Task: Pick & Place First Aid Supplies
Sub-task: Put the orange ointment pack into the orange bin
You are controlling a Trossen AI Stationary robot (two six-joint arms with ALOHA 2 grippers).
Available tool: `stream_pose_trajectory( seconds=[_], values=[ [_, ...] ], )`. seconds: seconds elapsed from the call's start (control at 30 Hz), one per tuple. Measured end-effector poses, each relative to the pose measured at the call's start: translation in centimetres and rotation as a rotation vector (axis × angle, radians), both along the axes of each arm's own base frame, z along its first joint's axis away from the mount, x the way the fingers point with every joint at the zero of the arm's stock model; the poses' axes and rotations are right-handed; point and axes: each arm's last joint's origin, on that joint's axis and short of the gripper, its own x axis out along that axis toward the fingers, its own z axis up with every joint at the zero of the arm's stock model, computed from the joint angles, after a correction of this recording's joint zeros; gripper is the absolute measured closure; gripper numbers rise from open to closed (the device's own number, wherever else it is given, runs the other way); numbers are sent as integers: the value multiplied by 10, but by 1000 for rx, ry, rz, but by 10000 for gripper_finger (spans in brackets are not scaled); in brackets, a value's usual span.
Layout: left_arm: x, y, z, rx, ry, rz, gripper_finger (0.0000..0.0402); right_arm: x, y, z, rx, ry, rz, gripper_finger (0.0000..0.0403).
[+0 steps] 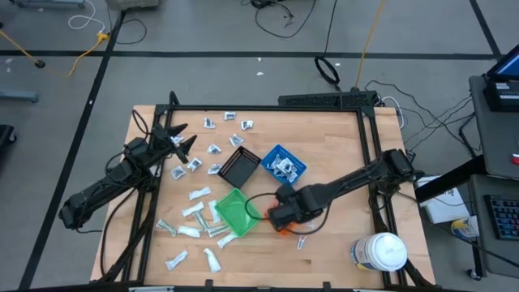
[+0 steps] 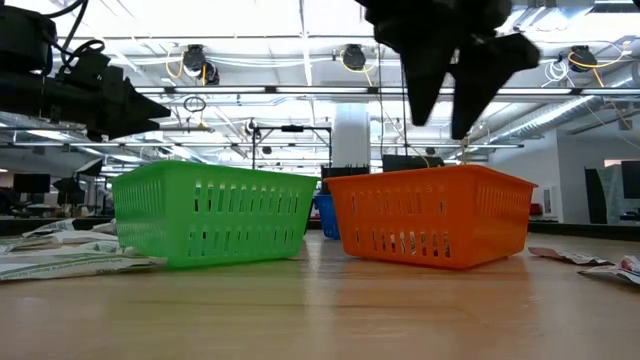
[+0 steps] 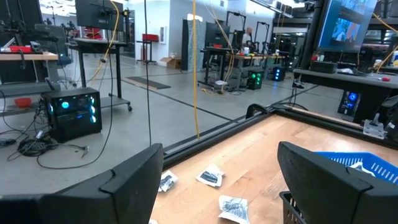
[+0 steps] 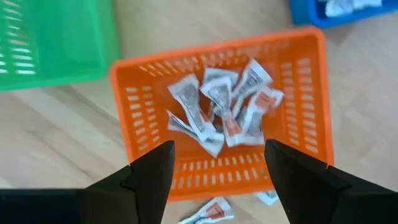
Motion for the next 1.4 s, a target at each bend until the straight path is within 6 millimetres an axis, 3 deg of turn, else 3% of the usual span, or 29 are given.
stream_pose_trajectory(
  seconds=[0.3, 0.57, 0.9, 1.1, 1.4],
  values=[
    [0, 0, 0, 0, 0, 0, 78, -20, 32, -11, -7, 9, -83, 156],
    [0, 0, 0, 0, 0, 0, 78, -54, 48, -19, -1, 27, -168, 156],
    [0, 0, 0, 0, 0, 0, 78, -87, 40, -31, 6, 33, -260, 156],
    [0, 0, 0, 0, 0, 1, 78, -87, 40, -37, 33, 1, -264, 156],
    [0, 0, 0, 0, 0, 0, 78, -84, 32, -75, 114, -94, -270, 156]
  ],
)
